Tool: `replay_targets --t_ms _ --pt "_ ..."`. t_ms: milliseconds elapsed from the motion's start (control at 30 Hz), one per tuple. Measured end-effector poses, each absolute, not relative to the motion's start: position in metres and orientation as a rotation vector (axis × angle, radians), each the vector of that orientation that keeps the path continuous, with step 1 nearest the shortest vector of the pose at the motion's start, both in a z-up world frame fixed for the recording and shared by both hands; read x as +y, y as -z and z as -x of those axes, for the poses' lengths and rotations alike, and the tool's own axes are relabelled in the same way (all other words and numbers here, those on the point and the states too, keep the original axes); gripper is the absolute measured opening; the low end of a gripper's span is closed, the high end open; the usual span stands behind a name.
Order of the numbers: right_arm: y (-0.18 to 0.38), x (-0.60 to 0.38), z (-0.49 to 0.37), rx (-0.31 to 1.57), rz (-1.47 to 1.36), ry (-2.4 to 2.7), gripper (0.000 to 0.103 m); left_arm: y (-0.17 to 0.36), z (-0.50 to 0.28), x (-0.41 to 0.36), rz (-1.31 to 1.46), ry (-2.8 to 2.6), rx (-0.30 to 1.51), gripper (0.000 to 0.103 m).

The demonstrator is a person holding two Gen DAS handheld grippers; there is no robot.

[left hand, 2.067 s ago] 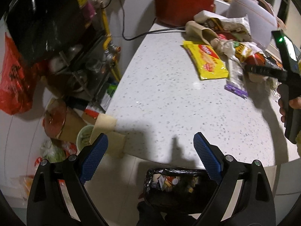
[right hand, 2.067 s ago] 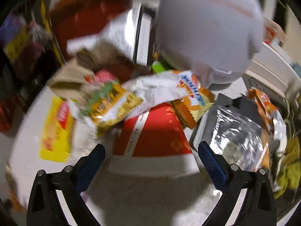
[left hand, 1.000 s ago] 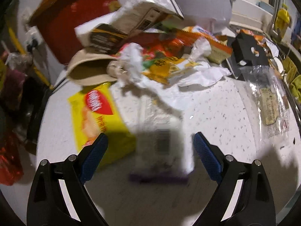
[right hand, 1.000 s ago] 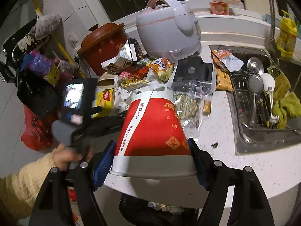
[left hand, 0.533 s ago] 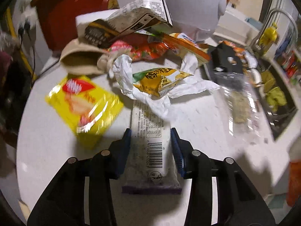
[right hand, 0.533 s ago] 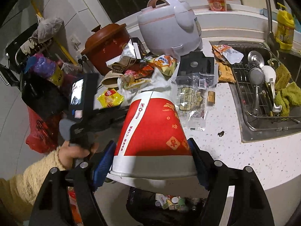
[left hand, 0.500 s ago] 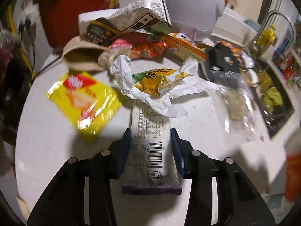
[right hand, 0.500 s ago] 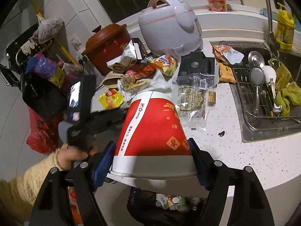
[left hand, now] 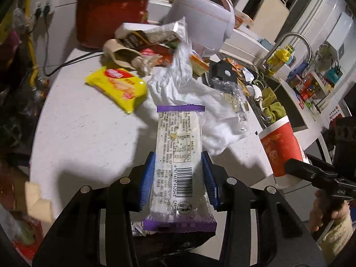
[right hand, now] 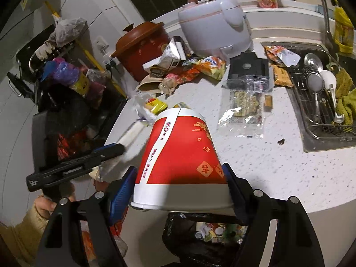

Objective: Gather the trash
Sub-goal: 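Lower the paper cup into the black trash bag and open the right tool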

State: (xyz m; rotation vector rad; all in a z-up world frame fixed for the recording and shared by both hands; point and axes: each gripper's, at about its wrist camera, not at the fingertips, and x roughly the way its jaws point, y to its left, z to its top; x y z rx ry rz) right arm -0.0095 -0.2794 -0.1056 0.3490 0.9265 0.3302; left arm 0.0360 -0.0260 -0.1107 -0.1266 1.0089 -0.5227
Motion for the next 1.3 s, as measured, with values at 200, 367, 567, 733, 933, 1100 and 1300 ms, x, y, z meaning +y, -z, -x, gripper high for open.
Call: replay_targets --t_ms 200,367,567,733,933,1100,1300 --pt "0.101 -0.262 0.016 0.931 -0.326 -0.386 0.075 0.107 -0.012 0.0 0.129 0.531 1.045 0.04" --pt "0.104 -0.247 0.023 0.955 -0.309 -0.419 0.075 0.104 0.012 0.014 0.035 0.489 1.017 0.04" --pt "0.128 -0.221 0.058 1.088 -0.233 -0.505 0.075 0.141 0.07 0.019 -0.05 0.584 1.167 0.04" --pt "0.2 -0.209 0.083 1.282 -0.21 -0.493 0.075 0.23 0.098 0.011 -0.049 0.601 1.36 0.04" --pt "0.34 -0.211 0.084 1.445 -0.163 -0.352 0.077 0.379 0.091 0.001 -0.108 0.449 1.535 0.043" --pt "0.442 -0.216 0.074 1.576 -0.131 -0.226 0.09 0.457 0.078 -0.004 -0.196 0.351 1.602 0.071" --pt "0.485 -0.223 0.068 1.647 -0.114 -0.15 0.09 0.475 0.068 0.003 -0.162 0.298 1.616 0.073"
